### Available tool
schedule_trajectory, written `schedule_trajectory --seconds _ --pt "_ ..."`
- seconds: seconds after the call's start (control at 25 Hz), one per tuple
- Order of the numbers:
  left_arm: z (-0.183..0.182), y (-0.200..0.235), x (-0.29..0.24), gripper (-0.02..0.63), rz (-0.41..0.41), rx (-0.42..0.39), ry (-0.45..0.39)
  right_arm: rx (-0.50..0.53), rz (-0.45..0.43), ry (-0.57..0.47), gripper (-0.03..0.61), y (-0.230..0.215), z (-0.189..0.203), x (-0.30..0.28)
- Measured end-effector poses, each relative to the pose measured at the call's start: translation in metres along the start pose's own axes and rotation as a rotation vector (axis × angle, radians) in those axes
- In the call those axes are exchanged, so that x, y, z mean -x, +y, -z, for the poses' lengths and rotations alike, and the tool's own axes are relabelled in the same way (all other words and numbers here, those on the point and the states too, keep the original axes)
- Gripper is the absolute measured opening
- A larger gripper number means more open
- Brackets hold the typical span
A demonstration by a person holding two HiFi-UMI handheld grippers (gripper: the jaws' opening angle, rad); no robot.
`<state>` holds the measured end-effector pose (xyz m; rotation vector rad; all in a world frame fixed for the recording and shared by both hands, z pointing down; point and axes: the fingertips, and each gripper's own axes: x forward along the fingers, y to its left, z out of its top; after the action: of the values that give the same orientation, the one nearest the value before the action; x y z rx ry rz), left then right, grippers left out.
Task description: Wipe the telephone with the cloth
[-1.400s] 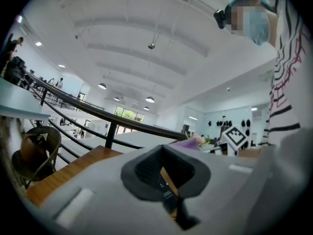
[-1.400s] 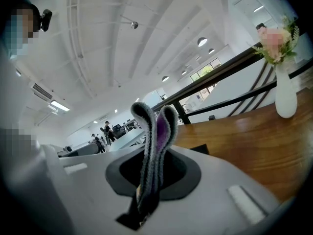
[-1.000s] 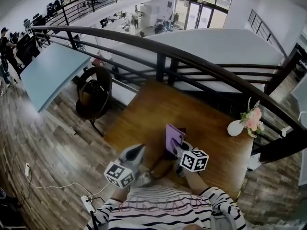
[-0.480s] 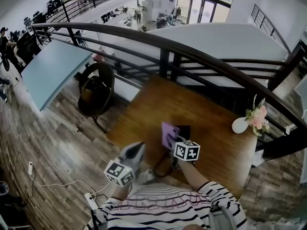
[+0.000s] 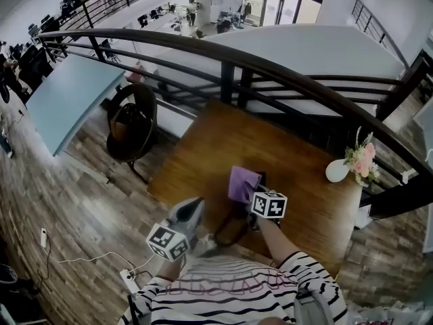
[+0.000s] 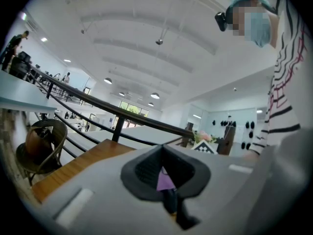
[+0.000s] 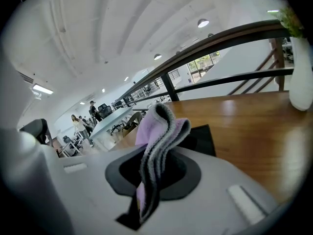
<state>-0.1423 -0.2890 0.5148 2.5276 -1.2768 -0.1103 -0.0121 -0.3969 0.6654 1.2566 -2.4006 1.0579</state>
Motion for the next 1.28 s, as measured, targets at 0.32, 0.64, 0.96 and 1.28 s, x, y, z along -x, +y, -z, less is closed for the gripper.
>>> schedule_trajectory --seconds 0.32,0.64,0.96,1.28 --pt "0.004 -0.008 -0.008 0.000 0.035 0.002 0.008 -0.013 0.133 -0.007 0.037 -0.054 0.001 0.031" --pt "0.006 -0.019 -0.014 0.000 0.055 0.004 0.017 -0.016 0.239 -0.024 0.037 -0.101 -0.003 0.066" --pt "0.008 -0.026 -0.017 0.000 0.052 0.006 0.012 -0.056 0.159 -0.098 0.037 -0.079 -0.012 0.083" --pt "0.012 -0.043 -0.010 0.000 0.027 0.003 -0.003 -0.029 -0.122 -0.119 0.037 0.019 -0.008 0.083"
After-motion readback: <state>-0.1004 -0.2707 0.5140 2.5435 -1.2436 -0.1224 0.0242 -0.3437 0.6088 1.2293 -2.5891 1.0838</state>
